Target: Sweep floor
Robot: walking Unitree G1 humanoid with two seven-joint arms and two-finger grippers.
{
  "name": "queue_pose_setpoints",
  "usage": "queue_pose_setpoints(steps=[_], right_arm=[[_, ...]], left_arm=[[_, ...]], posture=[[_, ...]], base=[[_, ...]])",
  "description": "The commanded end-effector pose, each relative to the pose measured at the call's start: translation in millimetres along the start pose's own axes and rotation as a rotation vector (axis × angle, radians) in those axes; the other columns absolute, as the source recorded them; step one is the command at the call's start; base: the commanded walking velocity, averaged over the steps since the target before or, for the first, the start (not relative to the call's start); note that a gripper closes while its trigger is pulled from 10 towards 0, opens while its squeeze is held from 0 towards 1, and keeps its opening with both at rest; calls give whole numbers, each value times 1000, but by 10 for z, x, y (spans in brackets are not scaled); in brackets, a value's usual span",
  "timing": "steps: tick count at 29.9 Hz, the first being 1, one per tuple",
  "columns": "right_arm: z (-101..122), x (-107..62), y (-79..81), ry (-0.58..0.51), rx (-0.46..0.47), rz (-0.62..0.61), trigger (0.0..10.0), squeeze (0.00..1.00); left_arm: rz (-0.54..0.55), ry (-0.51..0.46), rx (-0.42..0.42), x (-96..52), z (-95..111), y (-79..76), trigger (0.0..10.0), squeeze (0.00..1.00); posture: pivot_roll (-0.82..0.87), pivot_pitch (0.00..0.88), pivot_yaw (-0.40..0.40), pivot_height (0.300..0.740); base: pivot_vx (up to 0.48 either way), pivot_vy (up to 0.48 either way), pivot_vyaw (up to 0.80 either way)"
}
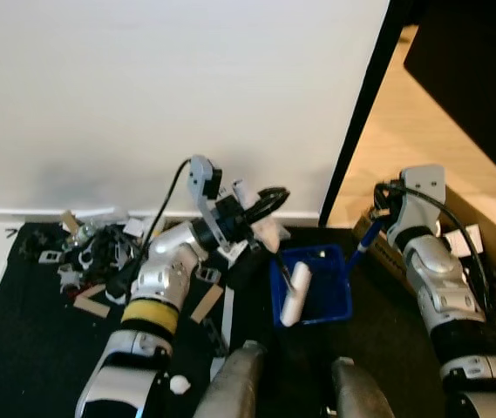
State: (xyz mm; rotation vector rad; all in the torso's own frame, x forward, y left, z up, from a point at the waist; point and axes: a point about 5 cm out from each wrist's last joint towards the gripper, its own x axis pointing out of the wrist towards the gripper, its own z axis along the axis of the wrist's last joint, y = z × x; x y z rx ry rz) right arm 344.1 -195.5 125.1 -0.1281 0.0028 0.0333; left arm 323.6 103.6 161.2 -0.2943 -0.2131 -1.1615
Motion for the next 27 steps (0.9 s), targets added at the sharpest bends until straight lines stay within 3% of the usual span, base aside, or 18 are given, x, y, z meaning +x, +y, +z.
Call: queue_pose_setpoints(steps=[1, 4, 7, 9, 17, 21, 27], right_arm=[[-45, -41, 33, 14, 9, 11, 10000, 0], [-60, -63, 49, 18, 18, 13, 10000, 0], [-60, -63, 49, 18, 18, 13, 10000, 0], [-71, -76, 57, 22, 26, 12, 10000, 0], [-79, -84, 52, 24, 34, 8, 10000, 0], [-94, -110, 60, 27, 36, 12, 10000, 0], [-116, -127, 61, 33, 35, 16, 10000, 0]], left_arm=[[-8, -45, -25, 30, 25, -73, 10000, 0], [-12, -81, -55, 62, 102, -175, 10000, 0], [-12, -81, -55, 62, 102, -175, 10000, 0], [-21, -117, -77, 63, 257, -271, 10000, 0], [16, -111, -20, -75, 458, -246, 10000, 0], [89, -43, 87, -343, 593, -153, 10000, 0], [155, -1, 134, -600, 773, -102, 10000, 0]], posture=[[40, 277, 68, 740], [44, 277, 75, 740], [44, 277, 75, 740], [51, 275, 81, 740], [62, 274, 82, 740], [78, 280, 85, 740], [93, 281, 93, 740]], base=[[0, 0, 0], [0, 0, 0], [0, 0, 0], [0, 0, 0], [0, 0, 0], [0, 0, 0], [0, 0, 0]])
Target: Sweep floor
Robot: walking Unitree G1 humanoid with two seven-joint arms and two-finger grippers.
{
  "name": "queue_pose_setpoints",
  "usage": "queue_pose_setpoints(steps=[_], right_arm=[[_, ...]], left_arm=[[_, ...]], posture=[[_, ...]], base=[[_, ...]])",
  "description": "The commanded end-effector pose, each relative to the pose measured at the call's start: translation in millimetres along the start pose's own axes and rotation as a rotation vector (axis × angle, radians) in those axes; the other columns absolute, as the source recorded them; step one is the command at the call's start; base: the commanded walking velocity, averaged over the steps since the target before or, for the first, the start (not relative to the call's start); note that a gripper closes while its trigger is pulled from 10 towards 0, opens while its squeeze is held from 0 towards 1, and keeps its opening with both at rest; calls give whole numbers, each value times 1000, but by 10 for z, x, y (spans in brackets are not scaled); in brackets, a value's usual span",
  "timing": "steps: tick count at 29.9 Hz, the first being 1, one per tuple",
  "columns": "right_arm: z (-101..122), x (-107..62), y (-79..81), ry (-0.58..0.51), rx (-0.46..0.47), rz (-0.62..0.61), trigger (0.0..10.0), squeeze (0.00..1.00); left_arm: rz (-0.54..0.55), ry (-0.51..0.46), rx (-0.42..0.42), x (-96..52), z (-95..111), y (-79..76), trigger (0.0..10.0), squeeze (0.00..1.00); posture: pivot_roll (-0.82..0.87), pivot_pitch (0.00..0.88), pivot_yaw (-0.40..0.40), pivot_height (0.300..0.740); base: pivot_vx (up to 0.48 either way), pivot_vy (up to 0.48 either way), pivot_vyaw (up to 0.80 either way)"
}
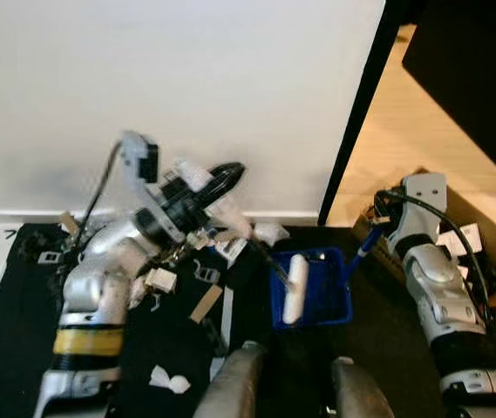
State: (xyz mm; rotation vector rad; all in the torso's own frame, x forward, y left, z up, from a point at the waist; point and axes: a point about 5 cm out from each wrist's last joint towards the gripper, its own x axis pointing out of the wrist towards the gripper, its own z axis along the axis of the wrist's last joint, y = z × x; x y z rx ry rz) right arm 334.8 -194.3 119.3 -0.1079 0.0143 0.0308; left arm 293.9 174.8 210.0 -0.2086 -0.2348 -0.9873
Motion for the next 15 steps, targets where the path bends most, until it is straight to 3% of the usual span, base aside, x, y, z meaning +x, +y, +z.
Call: queue_pose_setpoints(steps=[1, 3, 5, 11, 14, 15], right_arm=[[-65, -34, 29, 23, 14, 14, 10000, 0], [-65, -25, 13, 24, 15, 8, 10000, 0], [-56, -13, 12, 24, 15, 7, 10000, 0], [-29, 8, 21, 21, 11, 12, 10000, 0], [11, 22, 35, 15, -1, 21, 10000, 0], [11, 22, 35, 15, -1, 21, 10000, 0]], left_arm=[[23, 8, 47, -144, 130, 25, 10000, 0], [69, 58, 75, -336, 207, 99, 10000, 0], [83, 104, 86, -430, 189, 152, 10000, 0], [84, 166, 76, -463, 32, 234, 10000, 0], [83, 263, 62, -459, -300, 345, 10000, 0], [83, 263, 62, -459, -300, 345, 10000, 0]], posture=[[98, 280, 95, 740], [106, 278, 91, 740], [108, 279, 87, 740], [97, 292, 69, 740], [70, 309, 58, 740], [70, 309, 58, 740]], base=[[0, 0, 0], [0, 0, 0], [0, 0, 0], [0, 0, 0], [0, 0, 0], [0, 0, 0]])
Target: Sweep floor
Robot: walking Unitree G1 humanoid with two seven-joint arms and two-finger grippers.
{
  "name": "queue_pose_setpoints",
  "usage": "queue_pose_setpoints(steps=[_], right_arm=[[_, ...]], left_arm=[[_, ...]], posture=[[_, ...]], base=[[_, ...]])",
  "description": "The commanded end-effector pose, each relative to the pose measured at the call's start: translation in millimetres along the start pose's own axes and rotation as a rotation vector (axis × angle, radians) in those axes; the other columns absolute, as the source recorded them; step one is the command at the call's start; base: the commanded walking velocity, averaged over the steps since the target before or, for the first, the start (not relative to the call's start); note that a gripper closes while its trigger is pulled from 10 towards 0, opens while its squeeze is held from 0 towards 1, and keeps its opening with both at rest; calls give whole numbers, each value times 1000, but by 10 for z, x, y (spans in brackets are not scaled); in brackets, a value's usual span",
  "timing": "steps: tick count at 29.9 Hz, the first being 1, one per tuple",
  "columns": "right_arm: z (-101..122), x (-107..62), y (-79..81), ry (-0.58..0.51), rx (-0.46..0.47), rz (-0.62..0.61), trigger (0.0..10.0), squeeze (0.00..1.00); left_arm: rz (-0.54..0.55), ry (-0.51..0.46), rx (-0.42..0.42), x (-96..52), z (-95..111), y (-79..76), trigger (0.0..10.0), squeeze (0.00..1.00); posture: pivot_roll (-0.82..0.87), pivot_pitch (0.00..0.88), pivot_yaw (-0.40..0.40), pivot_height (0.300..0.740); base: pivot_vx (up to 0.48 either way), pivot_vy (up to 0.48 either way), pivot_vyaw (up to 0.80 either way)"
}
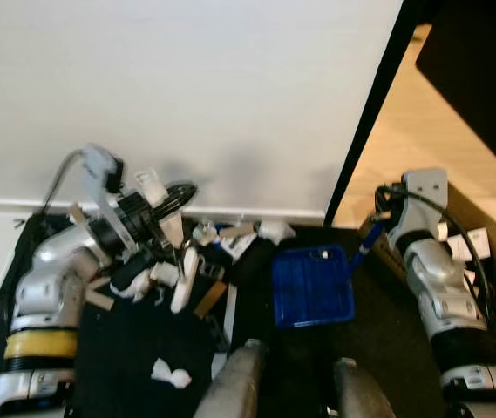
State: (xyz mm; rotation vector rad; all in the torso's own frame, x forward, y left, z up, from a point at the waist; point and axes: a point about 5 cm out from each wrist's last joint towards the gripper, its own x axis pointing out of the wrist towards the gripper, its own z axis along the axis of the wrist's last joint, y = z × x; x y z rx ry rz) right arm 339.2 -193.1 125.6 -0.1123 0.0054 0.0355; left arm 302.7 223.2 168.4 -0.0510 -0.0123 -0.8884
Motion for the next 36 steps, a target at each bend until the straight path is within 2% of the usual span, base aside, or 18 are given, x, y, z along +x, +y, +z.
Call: queue_pose_setpoints(steps=[1, 2, 6, 8, 10, 12, 14, 15, 21, 24, 26, 29, 36], right_arm=[[-42, -22, 29, 22, 2, 18, 10000, 0], [-35, -29, 21, 21, -4, 15, 10000, 0], [-32, -48, -7, 25, -18, 4, 10000, 0], [-56, -68, -56, 49, -37, -20, 10000, 0], [-116, -110, -171, 95, -58, -72, 10000, 0], [-165, -130, -239, 131, -59, -100, 10000, 0], [-160, -128, -246, 130, -57, -102, 10000, 0], [-160, -128, -246, 130, -57, -102, 10000, 0], [-107, -117, -168, 101, -47, -27, 10000, 0], [-105, -115, -152, 101, -48, -10, 10000, 0], [-98, -98, -125, 107, -54, 19, 10000, 0], [-92, -79, -106, 114, -55, 35, 10000, 0], [-76, -61, -59, 111, -52, 53, 10000, 0]], left_arm=[[-17, 25, 21, 37, -104, 6, 10000, 0], [1, 48, 24, 79, -195, 40, 10000, 0], [36, 76, 26, 149, -314, 85, 10000, 0], [62, 84, 22, 206, -370, 103, 10000, 0], [116, 81, 10, 319, -465, 104, 10000, 0], [155, 46, -27, 386, -517, 95, 10000, 0], [196, -18, -116, 412, -527, 95, 10000, 0], [196, -18, -116, 412, -527, 95, 10000, 0], [304, -209, -314, 454, -585, 61, 10000, 0], [330, -250, -337, 473, -583, 52, 10000, 0], [380, -342, -388, 523, -559, 39, 10000, 0], [397, -398, -428, 580, -533, 25, 10000, 0], [330, -465, -452, 772, -378, -31, 10000, 0]], posture=[[52, 318, 53, 740], [52, 318, 53, 740], [33, 324, 47, 740], [9, 329, 39, 740], [-19, 328, 43, 740], [-22, 328, 50, 740], [-27, 327, 57, 740], [-27, 327, 57, 740], [-20, 327, 50, 740], [-15, 330, 46, 740], [-15, 333, 42, 740], [-15, 333, 42, 740], [-14, 336, 42, 740]], base=[[0, 0, 0], [0, 0, 0], [0, 0, 0], [0, 0, 0], [0, 0, 0], [0, 0, 0], [0, 0, 0], [0, 0, 0], [0, 0, 0], [0, 0, 0], [0, 0, 0], [0, 0, 0], [0, 0, 0]])
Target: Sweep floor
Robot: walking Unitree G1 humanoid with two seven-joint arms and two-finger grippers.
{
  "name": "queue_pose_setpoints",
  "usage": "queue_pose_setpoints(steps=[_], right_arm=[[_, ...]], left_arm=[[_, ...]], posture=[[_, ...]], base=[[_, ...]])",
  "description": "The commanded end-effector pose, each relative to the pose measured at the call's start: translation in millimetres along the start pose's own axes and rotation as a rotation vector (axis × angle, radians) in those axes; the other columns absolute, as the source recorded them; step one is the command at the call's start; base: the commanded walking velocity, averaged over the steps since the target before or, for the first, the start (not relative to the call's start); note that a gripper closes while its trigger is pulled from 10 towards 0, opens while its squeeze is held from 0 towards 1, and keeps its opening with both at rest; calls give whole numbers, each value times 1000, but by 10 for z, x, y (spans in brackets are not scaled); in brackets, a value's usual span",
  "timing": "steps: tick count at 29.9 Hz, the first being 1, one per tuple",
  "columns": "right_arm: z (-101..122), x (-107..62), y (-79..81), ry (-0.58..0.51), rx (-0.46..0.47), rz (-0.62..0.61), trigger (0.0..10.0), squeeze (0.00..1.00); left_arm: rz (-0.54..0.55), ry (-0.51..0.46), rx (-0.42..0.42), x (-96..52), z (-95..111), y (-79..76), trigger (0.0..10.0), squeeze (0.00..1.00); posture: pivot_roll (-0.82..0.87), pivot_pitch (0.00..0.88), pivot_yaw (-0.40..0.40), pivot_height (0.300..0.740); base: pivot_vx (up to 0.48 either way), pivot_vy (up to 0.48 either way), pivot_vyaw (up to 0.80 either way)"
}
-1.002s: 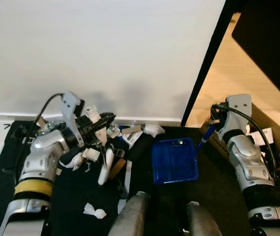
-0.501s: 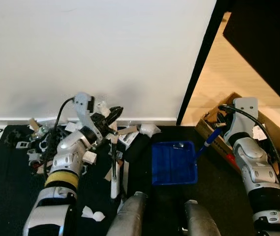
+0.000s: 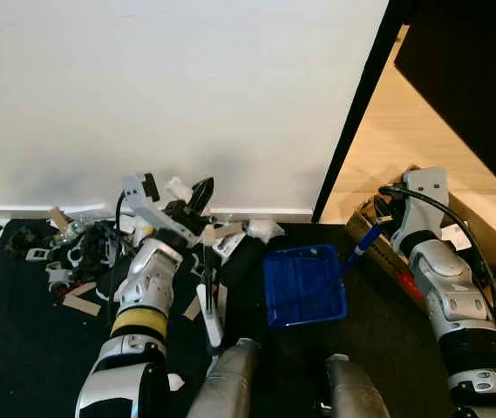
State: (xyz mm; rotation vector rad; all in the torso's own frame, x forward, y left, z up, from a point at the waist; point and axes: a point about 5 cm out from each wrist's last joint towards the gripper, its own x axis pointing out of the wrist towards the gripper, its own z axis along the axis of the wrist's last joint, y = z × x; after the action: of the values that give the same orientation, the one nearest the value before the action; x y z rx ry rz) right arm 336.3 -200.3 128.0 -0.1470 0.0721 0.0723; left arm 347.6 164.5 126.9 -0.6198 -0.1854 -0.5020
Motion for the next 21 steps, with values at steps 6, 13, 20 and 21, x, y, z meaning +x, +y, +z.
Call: queue_pose_setpoints(steps=[6, 13, 20, 21], right_arm=[[-120, -51, 32, 48, -11, 16, 10000, 0], [-140, -71, 17, 53, -8, 11, 10000, 0], [-163, -77, 29, 54, 3, 3, 10000, 0], [-167, -78, 29, 55, 6, 2, 10000, 0]], left_arm=[[-88, -99, -62, 251, 99, -224, 10000, 0], [-140, -143, -79, 400, 201, -360, 10000, 0], [-284, -90, 85, 322, 487, -461, 10000, 0], [-291, -77, 111, 288, 522, -454, 10000, 0]], posture=[[-15, 337, 47, 740], [-12, 335, 54, 740], [23, 331, 78, 740], [23, 331, 78, 740]], base=[[0, 0, 0], [0, 0, 0], [0, 0, 0], [0, 0, 0]])
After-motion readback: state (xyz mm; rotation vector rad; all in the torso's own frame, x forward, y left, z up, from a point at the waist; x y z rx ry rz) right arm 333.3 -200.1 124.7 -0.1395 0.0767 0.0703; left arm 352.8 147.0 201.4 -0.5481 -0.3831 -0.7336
